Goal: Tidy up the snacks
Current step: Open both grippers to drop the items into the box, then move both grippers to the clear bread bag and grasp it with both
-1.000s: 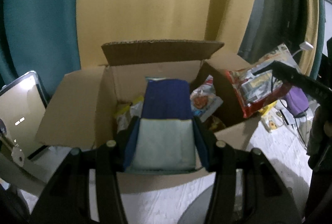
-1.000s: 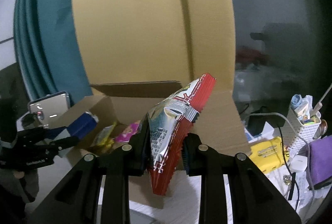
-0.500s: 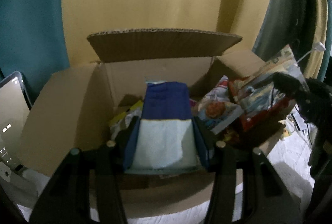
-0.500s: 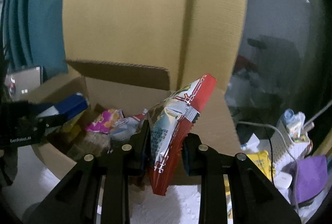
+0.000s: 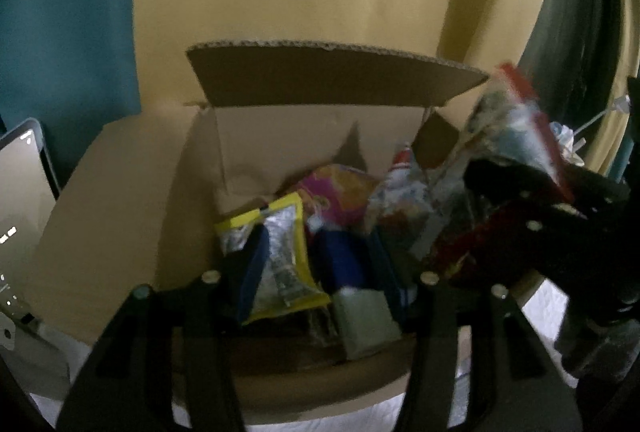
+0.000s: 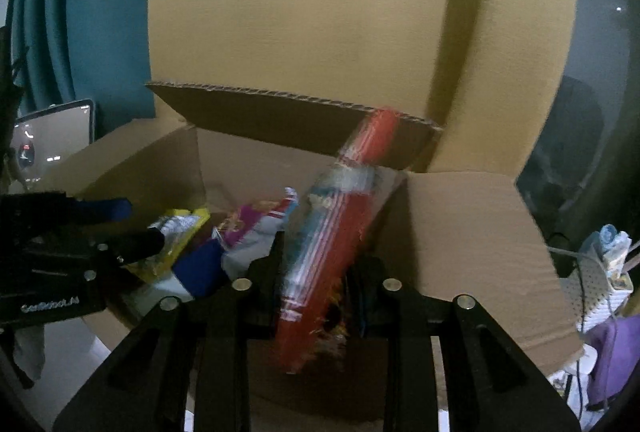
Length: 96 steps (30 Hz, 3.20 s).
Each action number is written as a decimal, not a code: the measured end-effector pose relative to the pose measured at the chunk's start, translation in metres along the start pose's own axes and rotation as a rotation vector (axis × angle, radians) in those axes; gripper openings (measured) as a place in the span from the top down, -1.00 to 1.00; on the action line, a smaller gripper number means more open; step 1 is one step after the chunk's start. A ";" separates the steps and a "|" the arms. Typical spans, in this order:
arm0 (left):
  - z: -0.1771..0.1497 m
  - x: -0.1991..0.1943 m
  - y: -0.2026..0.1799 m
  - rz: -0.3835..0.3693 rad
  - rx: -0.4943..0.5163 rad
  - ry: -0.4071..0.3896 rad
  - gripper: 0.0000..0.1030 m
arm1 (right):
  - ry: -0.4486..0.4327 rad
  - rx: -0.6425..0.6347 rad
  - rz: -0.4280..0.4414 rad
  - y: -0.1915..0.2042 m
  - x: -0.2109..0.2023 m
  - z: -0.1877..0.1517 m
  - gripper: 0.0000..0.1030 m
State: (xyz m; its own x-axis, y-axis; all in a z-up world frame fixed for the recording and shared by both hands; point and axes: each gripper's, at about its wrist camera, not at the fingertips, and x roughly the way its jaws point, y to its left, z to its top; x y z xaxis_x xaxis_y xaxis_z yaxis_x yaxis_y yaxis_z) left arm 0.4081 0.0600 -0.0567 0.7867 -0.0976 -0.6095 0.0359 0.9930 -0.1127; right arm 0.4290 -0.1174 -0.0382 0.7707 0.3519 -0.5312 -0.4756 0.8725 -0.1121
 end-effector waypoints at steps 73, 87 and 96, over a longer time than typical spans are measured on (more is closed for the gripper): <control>-0.139 -0.073 -0.140 -0.112 0.099 0.195 -0.38 | 0.242 0.197 0.201 -0.047 -0.103 -0.166 -0.29; -0.156 -0.044 -0.163 -0.139 0.154 0.333 -0.38 | 0.287 0.199 0.259 -0.054 -0.090 -0.186 -0.30; -0.160 -0.034 -0.165 -0.170 0.173 0.391 -0.30 | 0.260 0.188 0.280 -0.057 -0.093 -0.187 -0.13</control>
State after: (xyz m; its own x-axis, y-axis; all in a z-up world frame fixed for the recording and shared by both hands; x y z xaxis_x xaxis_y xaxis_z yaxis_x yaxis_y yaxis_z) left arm 0.2768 -0.1113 -0.1431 0.4706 -0.2451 -0.8476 0.2729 0.9540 -0.1243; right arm 0.3053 -0.2632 -0.1392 0.4786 0.5080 -0.7162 -0.5472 0.8105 0.2092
